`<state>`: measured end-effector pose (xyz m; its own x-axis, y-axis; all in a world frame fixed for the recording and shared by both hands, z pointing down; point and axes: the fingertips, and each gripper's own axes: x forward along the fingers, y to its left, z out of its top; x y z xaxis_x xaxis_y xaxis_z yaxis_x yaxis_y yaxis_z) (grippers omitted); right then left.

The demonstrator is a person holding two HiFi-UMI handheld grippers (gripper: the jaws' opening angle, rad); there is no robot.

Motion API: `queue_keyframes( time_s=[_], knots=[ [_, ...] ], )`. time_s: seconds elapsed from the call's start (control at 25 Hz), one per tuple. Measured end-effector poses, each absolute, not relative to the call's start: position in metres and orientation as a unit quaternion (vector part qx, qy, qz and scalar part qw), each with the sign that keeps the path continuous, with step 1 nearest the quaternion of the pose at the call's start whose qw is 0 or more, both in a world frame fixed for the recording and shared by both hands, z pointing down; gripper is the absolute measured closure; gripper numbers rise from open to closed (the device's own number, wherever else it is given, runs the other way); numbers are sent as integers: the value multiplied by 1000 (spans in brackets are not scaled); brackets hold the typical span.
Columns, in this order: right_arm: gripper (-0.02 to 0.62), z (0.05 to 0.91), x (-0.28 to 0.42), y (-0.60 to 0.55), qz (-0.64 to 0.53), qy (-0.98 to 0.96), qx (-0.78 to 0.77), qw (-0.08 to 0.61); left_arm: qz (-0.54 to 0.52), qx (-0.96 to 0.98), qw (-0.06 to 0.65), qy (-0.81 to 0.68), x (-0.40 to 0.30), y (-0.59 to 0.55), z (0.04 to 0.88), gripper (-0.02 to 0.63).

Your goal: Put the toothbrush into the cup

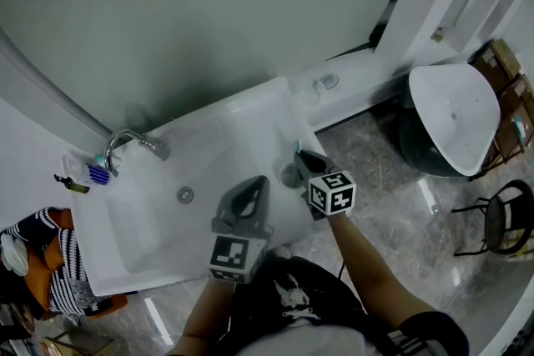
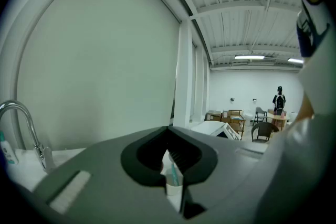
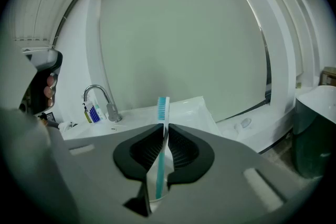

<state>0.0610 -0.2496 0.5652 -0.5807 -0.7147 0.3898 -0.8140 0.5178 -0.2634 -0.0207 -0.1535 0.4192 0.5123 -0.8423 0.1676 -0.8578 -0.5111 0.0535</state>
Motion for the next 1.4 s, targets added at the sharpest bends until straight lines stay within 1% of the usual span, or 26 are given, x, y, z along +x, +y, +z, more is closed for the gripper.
queue_keyframes(
  time_s=[0.92,1.24,1.4],
  knots=[
    [541,577,76,-256,222,-845,465,143,55,869,69,-486,-16,-157,415,606],
    [538,579,75,-254,196,-842,473,172,50,869,64,-489,-17,-157,415,606],
    [526,581,76,-254,198,-835,480,181,47,868,69,-489,-17,-155,415,606]
  ],
)
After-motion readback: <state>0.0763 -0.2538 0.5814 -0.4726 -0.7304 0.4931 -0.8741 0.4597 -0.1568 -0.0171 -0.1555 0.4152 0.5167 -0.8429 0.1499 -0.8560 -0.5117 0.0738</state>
